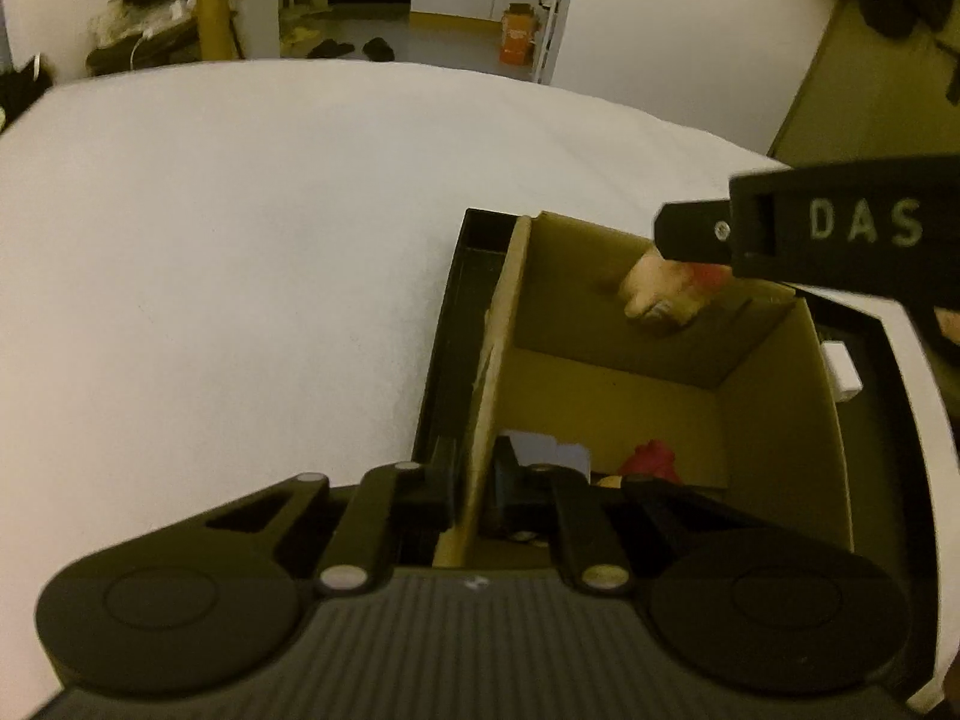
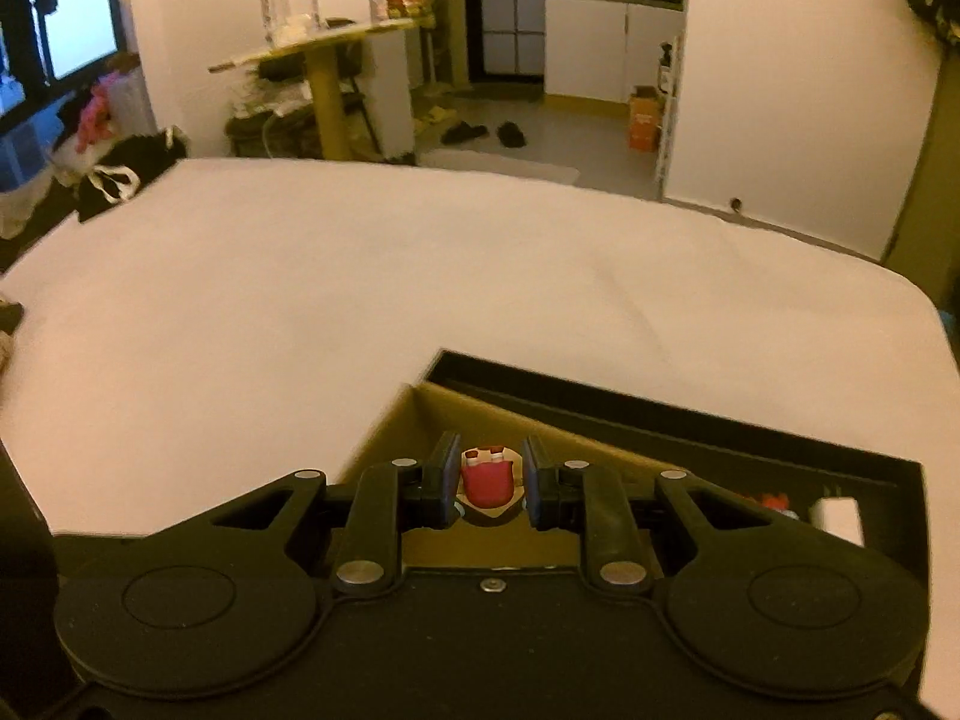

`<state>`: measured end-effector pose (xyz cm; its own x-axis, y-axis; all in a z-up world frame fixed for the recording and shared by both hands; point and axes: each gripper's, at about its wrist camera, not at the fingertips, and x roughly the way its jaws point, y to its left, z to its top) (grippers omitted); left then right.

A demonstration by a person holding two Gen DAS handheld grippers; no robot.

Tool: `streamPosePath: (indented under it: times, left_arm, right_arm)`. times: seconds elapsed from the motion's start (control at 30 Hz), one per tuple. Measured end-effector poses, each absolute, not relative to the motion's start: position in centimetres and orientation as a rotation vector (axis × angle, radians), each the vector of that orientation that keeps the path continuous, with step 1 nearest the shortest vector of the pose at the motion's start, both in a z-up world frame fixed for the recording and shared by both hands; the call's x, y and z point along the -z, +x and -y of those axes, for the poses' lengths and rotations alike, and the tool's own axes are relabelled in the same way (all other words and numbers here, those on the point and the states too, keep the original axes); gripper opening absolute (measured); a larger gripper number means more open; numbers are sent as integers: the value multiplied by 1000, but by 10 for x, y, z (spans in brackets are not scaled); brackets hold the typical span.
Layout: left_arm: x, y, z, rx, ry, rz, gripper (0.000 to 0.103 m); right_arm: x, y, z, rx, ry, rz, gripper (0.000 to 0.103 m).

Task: Organize rigid objects
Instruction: 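Open the right gripper to drop the doll into the box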

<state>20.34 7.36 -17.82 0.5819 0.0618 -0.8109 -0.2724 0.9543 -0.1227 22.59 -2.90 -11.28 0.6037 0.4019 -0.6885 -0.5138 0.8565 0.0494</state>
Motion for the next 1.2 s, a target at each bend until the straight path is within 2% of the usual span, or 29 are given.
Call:
streamPosePath:
  times: [0.03,0.07,0.1,1.03,1.2]
  left_arm:
    - [178,203,-73,-197,-241,-931,11]
    - [178,203,-71,-195,-232,-929,11]
    - [178,203,-69,-195,-223,-928,11]
    - [168,203,-38,-260,-51,-926,13]
    - [165,201,-28,-274,21,-920,16]
  right_arm:
    - [112,226,29,-538,-150,-753,31]
    - [111,226,30,-537,-146,-753,42]
    - [109,225,32,-530,-145,-744,46]
    - [118,202,149,-372,-31,-778,46]
    - [127,201,165,-364,-6,-774,61]
